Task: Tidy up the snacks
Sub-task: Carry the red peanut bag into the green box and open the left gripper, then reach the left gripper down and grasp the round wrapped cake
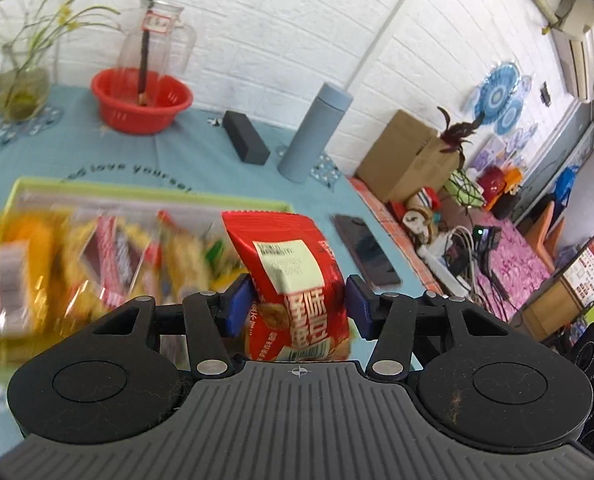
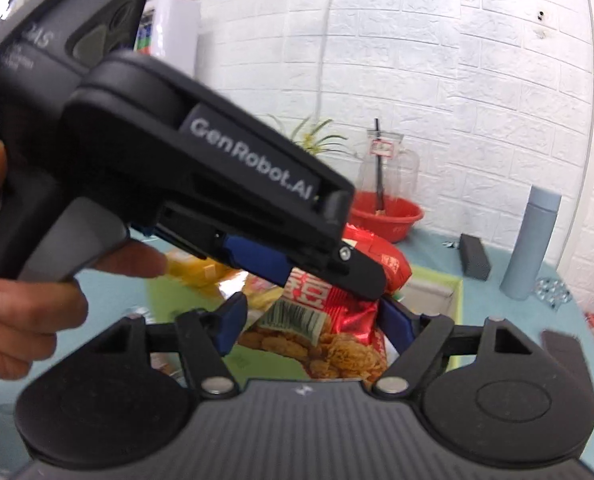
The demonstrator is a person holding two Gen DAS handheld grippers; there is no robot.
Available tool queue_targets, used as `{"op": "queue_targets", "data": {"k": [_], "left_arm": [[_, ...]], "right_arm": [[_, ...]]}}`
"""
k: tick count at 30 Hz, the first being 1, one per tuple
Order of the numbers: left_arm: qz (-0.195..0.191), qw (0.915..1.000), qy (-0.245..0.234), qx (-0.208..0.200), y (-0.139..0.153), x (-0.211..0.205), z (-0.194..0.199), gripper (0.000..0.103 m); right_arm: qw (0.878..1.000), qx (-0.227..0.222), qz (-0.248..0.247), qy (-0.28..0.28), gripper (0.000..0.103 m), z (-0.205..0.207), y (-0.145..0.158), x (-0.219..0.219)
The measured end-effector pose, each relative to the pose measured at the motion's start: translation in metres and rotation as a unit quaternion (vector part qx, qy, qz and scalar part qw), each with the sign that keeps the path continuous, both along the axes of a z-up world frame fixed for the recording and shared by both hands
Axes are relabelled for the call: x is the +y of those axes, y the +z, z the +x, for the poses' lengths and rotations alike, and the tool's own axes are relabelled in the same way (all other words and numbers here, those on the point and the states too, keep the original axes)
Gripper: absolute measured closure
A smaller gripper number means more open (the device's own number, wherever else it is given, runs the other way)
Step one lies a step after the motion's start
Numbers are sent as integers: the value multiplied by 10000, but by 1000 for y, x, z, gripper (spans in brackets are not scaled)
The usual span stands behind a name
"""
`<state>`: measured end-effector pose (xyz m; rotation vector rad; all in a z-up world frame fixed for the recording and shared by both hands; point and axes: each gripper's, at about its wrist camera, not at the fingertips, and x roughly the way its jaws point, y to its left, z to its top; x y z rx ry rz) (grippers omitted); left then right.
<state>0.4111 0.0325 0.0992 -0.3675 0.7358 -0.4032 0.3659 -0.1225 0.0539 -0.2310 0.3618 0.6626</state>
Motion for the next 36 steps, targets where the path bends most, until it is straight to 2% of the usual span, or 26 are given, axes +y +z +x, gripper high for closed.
{"op": "queue_targets", "data": {"k": [4, 7, 8, 9, 11, 16, 19, 25, 29, 36], "left_arm": [[48, 9994, -1, 355, -17, -12, 57, 72], [-38, 9988, 58, 482, -31, -9, 78, 70], [-62, 9989, 61, 450, -31, -7, 78, 67], [-112, 9992, 60, 391, -30, -5, 75, 59], [-202, 9996, 101, 197, -24, 0, 62, 50], [-159, 9997, -36, -191, -12, 2, 8, 40], [-224, 9993, -23, -286, -17, 7, -31, 34], [47, 9992, 389, -29, -50, 15, -94, 33], [337, 9970, 670, 188, -70, 23, -114, 32], [225, 9956, 862, 283, -79, 57, -130, 32]], "right_arm": [[9987, 488, 103, -92, 23, 64, -5, -9], [9957, 844, 327, -182, 22, 93, -17, -21], [9953, 848, 417, -215, 21, 95, -19, -25], [9949, 839, 510, -236, 18, 94, -20, -30], [9946, 752, 658, -263, 8, 85, -18, -39], [9962, 417, 722, -234, 8, 36, -13, -59], [9945, 576, 853, -196, 8, 6, -17, -68], [9899, 1218, 725, -21, 4, -39, -54, -45], [9846, 1585, 707, 210, 3, -53, -76, -19], [9880, 1476, 282, 368, 1, -59, -76, 16]]}}
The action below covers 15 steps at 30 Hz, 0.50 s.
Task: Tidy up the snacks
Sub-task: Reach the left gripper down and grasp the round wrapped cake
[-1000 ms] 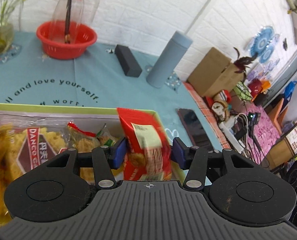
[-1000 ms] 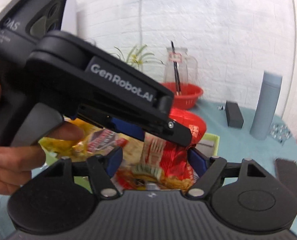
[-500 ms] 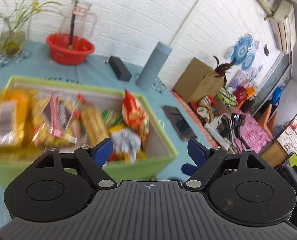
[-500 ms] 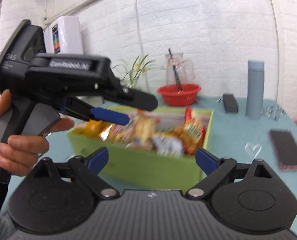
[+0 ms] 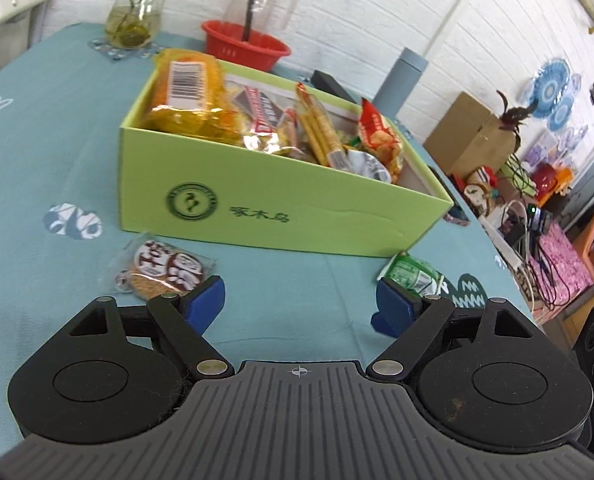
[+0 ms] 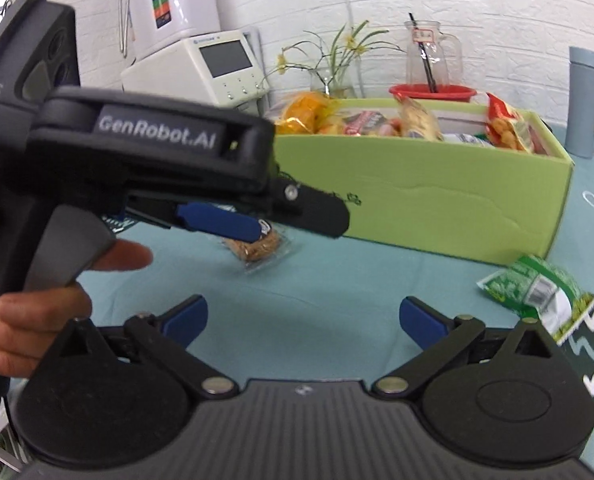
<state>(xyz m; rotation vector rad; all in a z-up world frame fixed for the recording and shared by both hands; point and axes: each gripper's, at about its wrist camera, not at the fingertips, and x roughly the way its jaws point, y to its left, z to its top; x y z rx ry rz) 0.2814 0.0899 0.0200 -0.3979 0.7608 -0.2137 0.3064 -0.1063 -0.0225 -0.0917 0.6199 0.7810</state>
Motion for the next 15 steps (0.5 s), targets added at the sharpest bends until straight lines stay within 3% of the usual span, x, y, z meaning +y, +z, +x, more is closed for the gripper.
{"op": "queue_targets", "data": {"k": [9, 13, 15], "left_arm": [[-234, 9986, 460, 84, -11, 57, 8, 31], [-723, 9943, 717, 308, -24, 87, 22, 33], [-983, 9915, 703, 484, -32, 97, 29, 42]], "right_arm": [[9964, -198, -560, 599, 1, 21, -2, 71], [9930, -139, -715, 924, 1, 37, -11, 106], [9917, -152, -806, 992, 1, 45, -15, 119]]}}
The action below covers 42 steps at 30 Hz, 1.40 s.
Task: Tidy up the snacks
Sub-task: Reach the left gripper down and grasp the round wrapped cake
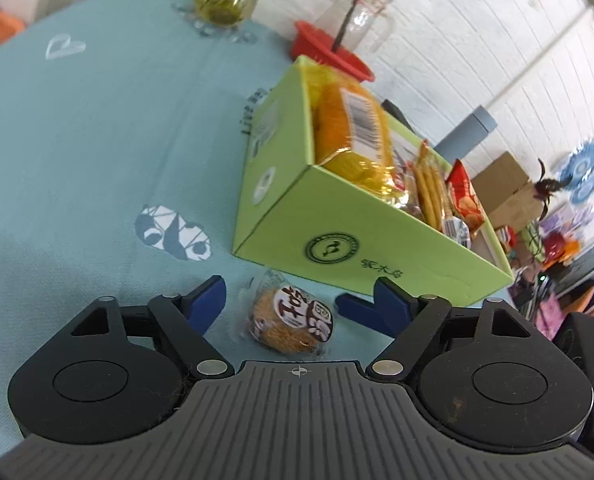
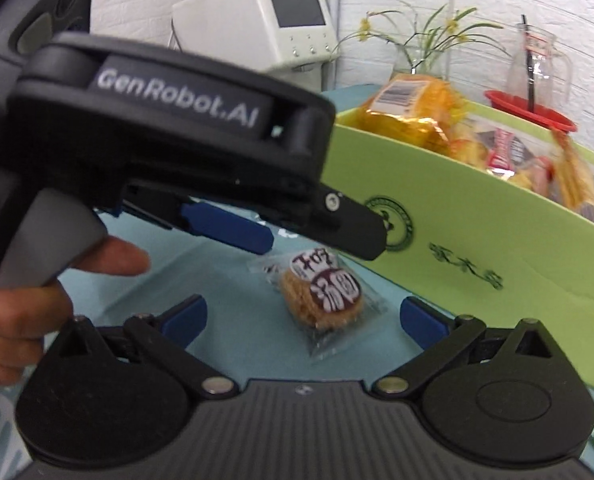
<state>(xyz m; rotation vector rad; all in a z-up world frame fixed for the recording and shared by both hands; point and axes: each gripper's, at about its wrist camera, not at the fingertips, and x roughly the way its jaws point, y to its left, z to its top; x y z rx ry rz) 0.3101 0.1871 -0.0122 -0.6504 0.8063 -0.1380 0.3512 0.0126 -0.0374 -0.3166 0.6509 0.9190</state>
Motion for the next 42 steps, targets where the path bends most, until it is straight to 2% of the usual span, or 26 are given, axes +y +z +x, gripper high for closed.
{"op": "queue_targets", "data": {"k": [2, 7, 11, 15, 17, 20, 22, 24, 26, 28, 31, 35, 38, 42], "left_arm": [[-184, 9997, -107, 84, -7, 3, 5, 48], [287, 9990, -333, 43, -2, -14, 2, 51], [282, 9955, -902, 13, -2, -39, -9, 51], [327, 9886, -1466, -75, -3, -71, -18, 48], [482, 9851, -1647, -125, -2, -87, -20, 45], [456, 9754, -2154, -130, -2, -110, -23, 43], [446, 9685, -2446, -137, -2, -122, -27, 43], [697, 9700, -2322, -190, 2, -129, -33, 44], [925, 9761, -1953, -211, 7, -126, -39, 42], [803, 9831, -1638, -161, 10, -114, -45, 42], [379, 9898, -1369, -76, 10, -97, -61, 41], [-43, 9879, -1549, -1, 5, -96, -73, 40], [6, 9864, -1642, 35, 3, -103, -70, 40], [117, 9857, -1679, 106, -2, -112, -65, 40]], "right_arm": [[10000, 17, -37, 15, 1, 7, -3, 9], [9998, -97, -152, 100, 1, 4, -6, 17], [9998, -37, -190, -53, 1, -13, -4, -1], [9978, -24, -216, -629, 1, -40, -3, -33], [9965, -27, -87, -830, 1, -58, -3, -52], [9917, -125, -110, -1276, 1, -82, -3, -70], [9911, -82, -106, -1327, 1, -90, -2, -81], [9910, -89, -120, -1330, 1, -97, -1, -86], [9923, -83, -104, -1228, 1, -102, 0, -90], [9924, -205, -154, -1205, 1, -103, 2, -93], [9929, -441, -258, -1078, 1, -102, 6, -92], [9950, -419, -377, -819, 1, -99, 6, -85], [9982, -183, -151, -556, 1, -110, 7, -76], [9963, -386, -142, -757, 1, -121, 10, -82]]}}
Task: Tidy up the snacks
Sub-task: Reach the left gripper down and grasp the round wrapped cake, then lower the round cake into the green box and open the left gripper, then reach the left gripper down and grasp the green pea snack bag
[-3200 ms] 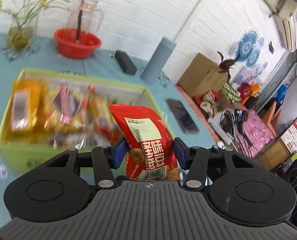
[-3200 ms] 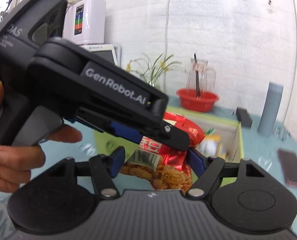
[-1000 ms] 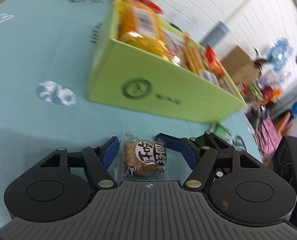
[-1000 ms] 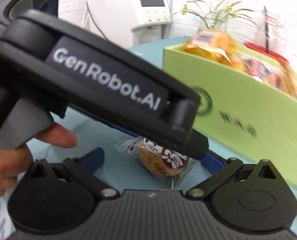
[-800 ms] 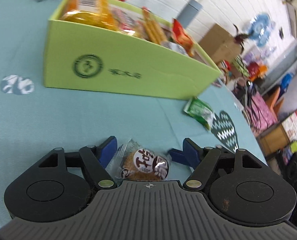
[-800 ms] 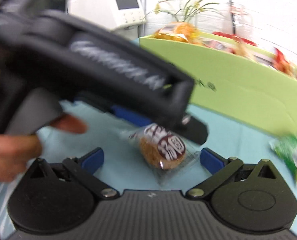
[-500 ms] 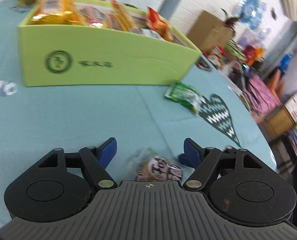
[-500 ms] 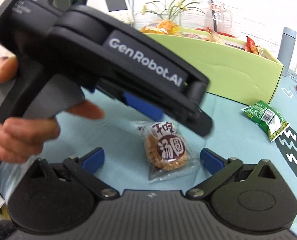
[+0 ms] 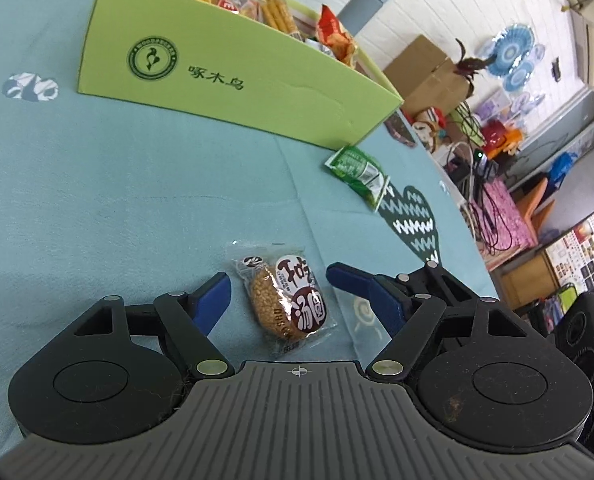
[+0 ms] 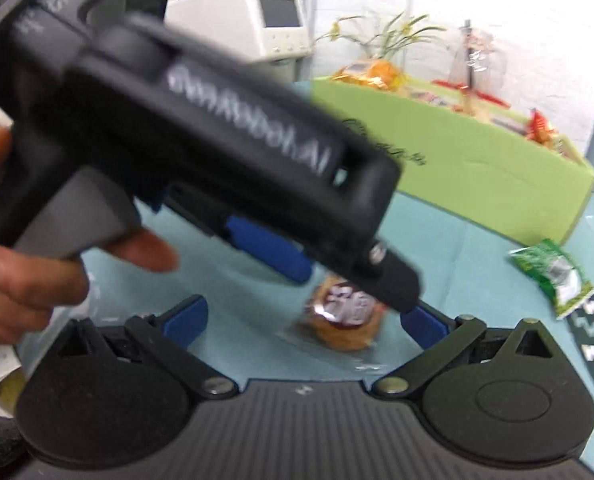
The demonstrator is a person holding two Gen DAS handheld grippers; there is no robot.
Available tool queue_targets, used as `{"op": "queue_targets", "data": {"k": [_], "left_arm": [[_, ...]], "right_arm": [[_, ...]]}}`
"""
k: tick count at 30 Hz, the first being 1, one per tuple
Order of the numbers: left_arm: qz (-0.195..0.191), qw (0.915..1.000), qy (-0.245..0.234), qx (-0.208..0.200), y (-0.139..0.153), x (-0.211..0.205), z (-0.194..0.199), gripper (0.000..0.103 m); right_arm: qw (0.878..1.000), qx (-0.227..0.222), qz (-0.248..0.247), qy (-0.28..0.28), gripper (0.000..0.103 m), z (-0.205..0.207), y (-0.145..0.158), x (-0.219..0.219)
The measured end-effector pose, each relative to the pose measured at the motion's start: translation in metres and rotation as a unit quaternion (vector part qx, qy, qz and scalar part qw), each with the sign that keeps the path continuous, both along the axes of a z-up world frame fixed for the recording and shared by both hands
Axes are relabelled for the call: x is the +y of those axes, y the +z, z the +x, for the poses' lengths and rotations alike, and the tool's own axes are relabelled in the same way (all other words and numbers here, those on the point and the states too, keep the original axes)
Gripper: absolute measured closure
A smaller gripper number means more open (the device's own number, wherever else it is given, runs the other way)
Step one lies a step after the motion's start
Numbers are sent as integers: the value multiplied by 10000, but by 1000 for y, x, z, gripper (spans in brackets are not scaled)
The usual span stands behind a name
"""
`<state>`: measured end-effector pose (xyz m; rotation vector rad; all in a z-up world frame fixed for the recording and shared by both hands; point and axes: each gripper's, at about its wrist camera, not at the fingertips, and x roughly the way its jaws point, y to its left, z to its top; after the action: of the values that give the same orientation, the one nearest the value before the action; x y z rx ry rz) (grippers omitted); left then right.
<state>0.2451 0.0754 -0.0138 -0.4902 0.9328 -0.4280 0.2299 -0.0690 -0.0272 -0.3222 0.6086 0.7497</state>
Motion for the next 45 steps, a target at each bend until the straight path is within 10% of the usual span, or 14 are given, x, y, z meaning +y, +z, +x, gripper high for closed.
{"op": "queue_targets", "data": {"k": [5, 7, 9, 14, 25, 32, 39, 45], "left_arm": [[202, 9998, -11, -78, 0, -7, -1, 47], [215, 9997, -126, -57, -2, -9, -3, 70], [306, 9995, -59, -50, -2, -9, -2, 86], [129, 9998, 59, -124, 16, -8, 13, 88], [427, 9927, 65, -1124, 107, -21, 136, 81], [583, 9969, 224, -479, 67, -25, 235, 82], [354, 9936, 282, -1034, 86, -17, 210, 36], [180, 9887, 96, -1483, 105, -17, 136, 29]], "right_arm": [[9984, 291, 310, -359, 6, 8, -8, -10], [9991, 62, 253, -332, 46, 3, -6, -9], [9987, 173, 316, -369, 48, 4, -3, -12], [9982, 206, 449, -354, 49, 12, 7, -16], [9932, -996, 469, -367, 39, 126, 74, -8], [9970, -157, 557, -517, 36, 240, 52, -4], [9940, -133, 925, -560, 8, 252, 50, -26], [9887, -791, 1130, -583, 9, 168, 75, -67]]}}
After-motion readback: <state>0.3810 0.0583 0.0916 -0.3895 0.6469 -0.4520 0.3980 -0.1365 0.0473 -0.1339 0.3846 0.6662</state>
